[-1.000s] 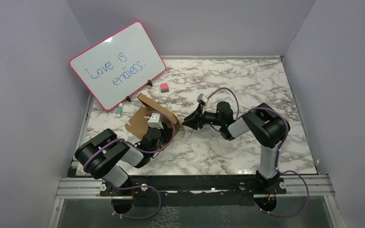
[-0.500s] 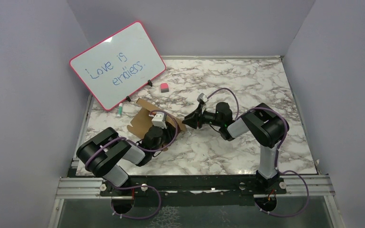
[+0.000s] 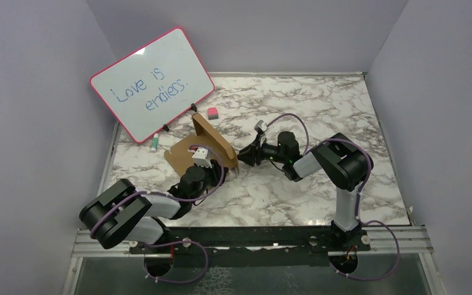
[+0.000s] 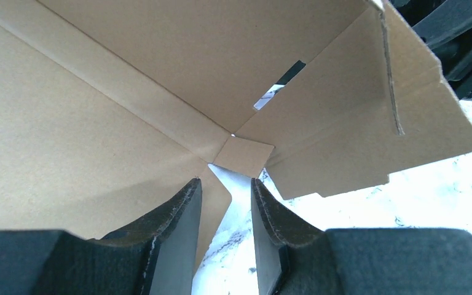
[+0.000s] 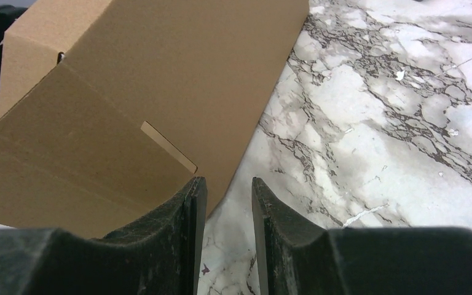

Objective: Fold the paper box

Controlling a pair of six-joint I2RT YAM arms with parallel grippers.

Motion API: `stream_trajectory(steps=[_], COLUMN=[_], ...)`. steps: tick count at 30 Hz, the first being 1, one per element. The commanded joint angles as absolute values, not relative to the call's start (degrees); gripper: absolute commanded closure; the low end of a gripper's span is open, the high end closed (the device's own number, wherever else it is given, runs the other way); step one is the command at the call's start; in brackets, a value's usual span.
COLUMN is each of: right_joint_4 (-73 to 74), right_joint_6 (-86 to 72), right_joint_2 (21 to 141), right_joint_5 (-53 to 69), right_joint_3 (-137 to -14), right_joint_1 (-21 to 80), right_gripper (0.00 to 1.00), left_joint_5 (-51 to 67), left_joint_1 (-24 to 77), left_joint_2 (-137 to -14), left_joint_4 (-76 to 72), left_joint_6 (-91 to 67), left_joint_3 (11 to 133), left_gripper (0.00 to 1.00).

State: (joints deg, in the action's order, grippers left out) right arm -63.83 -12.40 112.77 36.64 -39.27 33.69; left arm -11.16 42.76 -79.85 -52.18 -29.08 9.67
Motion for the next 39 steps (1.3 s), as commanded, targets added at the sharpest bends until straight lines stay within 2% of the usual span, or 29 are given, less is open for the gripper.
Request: stream_trajectory(steps=[1,7,20,32,39], right_joint_4=[-62.75,-61.62,-68.61,-70.47,-67.78], right_joint_6=[-11.37,-11.51,-16.97,-17.05,-14.17], right_joint_2=[112.24,110.65,114.59,116.27,115.57], right_joint_5=[34.65,35.01,39.18,33.23,28.93], right_joint_3=[-38.27,-35.46,-34.76,-37.26,-37.98], right_joint_1=[34.04,34.05,35.25,35.33,35.34], right_gripper=[0.62,0.61,0.57,0.58,0.55], left_joint_5=[-15.77,-17.54,-10.14,-6.49,-5.85], left_joint_1=[42.19,39.24,38.58,39.93,41.01], left_joint_2=[-73.50,-71.64,-81.67,-82.19,-82.72], left_joint_4=[-44.90,-38.44,-38.01,-38.07,-38.08], left_joint_6=[-28.53,-30.70,-30.67,-29.91,-29.53], left_joint_3=[8.34,7.95,12.55,14.23,14.48], left_gripper=[0.63,0.63,0.67,0.68,0.68])
